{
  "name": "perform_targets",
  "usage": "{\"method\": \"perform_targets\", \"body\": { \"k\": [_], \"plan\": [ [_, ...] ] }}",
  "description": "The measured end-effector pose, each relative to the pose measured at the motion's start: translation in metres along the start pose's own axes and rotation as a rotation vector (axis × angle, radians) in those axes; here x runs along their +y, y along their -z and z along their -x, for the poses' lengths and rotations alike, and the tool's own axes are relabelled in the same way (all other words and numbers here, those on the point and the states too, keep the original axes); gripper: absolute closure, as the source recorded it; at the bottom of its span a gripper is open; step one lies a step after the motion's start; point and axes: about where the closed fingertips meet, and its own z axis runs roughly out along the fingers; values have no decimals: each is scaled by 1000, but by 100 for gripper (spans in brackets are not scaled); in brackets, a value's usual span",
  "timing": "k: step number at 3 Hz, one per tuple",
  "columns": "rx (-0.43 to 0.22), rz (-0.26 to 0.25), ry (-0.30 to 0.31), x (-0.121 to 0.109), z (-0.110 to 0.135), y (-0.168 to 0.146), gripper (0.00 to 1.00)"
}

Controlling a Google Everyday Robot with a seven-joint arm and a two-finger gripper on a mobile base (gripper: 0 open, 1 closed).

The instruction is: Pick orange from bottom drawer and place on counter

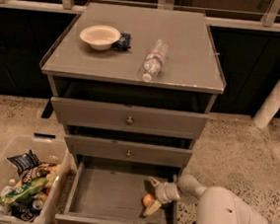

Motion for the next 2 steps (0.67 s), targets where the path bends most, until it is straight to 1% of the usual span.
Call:
{"method": "perform_targets", "body": {
  "k": [1,2],
  "plan": [
    [9,-8,-27,6,-14,-5,0],
    [20,-25,-76,12,-32,-8,0]
  ]
}}
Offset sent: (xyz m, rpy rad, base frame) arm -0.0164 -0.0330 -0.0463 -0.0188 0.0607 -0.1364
